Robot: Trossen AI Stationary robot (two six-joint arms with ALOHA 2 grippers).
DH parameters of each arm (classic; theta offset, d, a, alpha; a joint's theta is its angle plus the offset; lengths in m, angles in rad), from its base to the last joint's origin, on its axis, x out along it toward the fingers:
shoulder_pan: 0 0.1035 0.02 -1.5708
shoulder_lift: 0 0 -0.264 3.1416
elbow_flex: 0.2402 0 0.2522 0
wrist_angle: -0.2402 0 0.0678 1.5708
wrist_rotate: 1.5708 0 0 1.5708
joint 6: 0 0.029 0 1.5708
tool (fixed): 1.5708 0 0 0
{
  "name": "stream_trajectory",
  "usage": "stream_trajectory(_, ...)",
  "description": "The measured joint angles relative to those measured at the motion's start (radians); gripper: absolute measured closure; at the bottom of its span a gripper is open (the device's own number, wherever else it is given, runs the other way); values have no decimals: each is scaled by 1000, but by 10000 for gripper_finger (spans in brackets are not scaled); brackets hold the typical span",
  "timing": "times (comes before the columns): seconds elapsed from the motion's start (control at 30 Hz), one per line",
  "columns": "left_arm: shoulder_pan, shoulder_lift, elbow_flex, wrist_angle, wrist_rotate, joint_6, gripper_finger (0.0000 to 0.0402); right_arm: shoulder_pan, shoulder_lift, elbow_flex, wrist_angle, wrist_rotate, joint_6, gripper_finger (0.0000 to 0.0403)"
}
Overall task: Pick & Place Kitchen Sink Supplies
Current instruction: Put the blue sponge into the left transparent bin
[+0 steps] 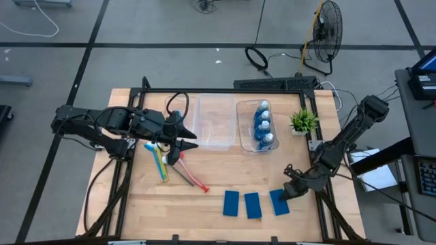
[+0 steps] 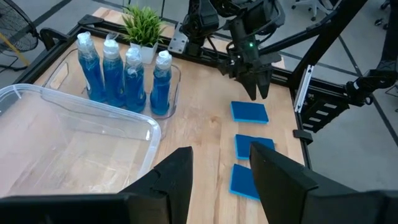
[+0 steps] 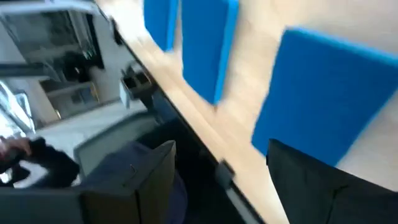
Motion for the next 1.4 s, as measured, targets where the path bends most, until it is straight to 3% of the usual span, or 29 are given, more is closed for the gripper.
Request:
stream_trajectory(0.13, 0, 0, 0, 0, 1, -1, 238, 6, 0, 2, -8, 131, -5, 164)
stream_trajectory(0.33, 0, 0, 0, -4, 1, -1, 238, 6, 0, 74, -168, 154, -48, 161)
stream_trajectory(0.5, 0, 0, 0, -16, 1, -1, 238, 6, 42, 213, -444, 147, -54, 164)
stream_trajectory(0.63, 0, 0, 0, -23, 1, -1, 238, 5, 137, 321, -559, 106, -85, 163)
stream_trajectory(0.9, 0, 0, 0, -23, 0, -1, 238, 4, 348, 471, -685, 55, -131, 163)
stream_trajectory(1.2, 0, 0, 0, -23, 0, 3, 238, -15, 439, 594, -800, 32, -234, 161)
stream_trajectory(1.4, 0, 0, 0, -22, 0, 4, 238, -51, 520, 625, -801, -60, -360, 164)
